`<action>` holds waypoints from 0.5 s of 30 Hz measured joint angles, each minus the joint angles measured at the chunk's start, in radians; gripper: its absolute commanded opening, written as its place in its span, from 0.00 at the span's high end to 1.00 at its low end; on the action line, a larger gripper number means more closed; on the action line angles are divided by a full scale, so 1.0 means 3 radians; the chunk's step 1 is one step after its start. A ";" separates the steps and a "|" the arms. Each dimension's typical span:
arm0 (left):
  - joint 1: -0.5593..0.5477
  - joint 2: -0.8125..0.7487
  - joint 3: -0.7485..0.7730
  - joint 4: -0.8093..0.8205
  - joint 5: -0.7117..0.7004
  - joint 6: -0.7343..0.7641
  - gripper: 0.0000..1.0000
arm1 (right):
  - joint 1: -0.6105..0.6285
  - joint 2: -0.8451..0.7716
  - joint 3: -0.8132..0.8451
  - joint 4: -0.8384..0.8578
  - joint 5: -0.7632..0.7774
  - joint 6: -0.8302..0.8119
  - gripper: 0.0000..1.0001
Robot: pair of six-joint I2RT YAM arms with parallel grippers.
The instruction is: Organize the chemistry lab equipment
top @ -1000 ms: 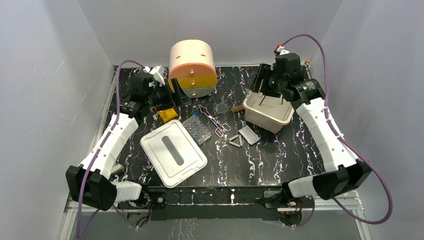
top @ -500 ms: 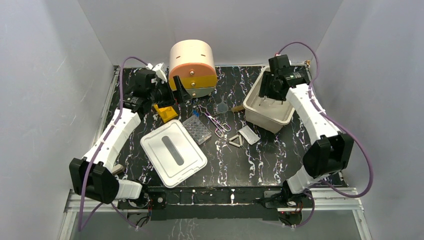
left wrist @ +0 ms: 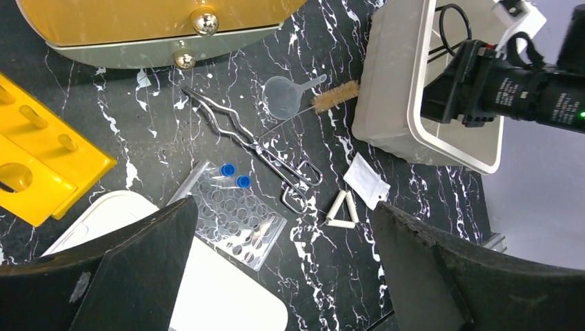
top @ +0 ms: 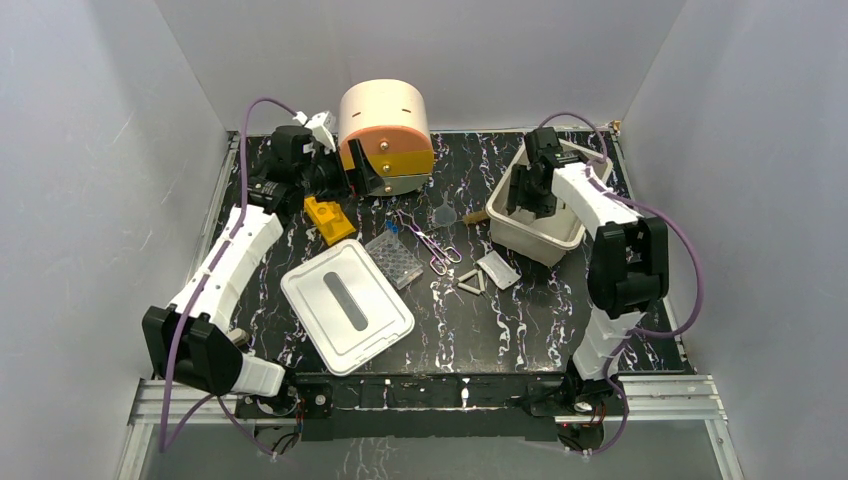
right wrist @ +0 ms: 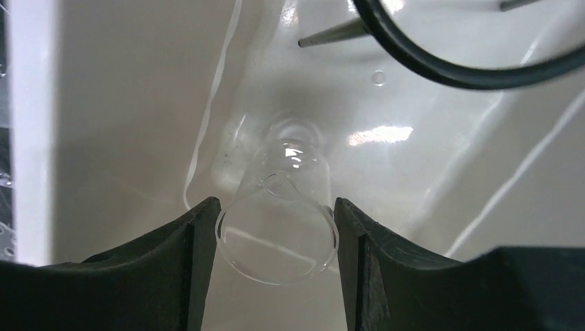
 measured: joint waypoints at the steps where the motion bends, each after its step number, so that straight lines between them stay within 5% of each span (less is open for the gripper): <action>1: 0.0000 0.0014 0.0011 -0.0003 -0.0003 0.0005 0.02 | 0.0000 0.0039 -0.0025 0.0052 -0.0014 -0.0001 0.55; 7: 0.0000 0.0189 0.0117 -0.0027 -0.0001 0.0042 0.02 | 0.0000 0.0256 -0.0131 0.0272 -0.0103 -0.0014 0.50; 15: 0.0000 0.0272 0.0158 -0.0055 0.0001 0.0075 0.02 | -0.0003 0.0282 -0.0128 0.0413 -0.0114 -0.0020 0.23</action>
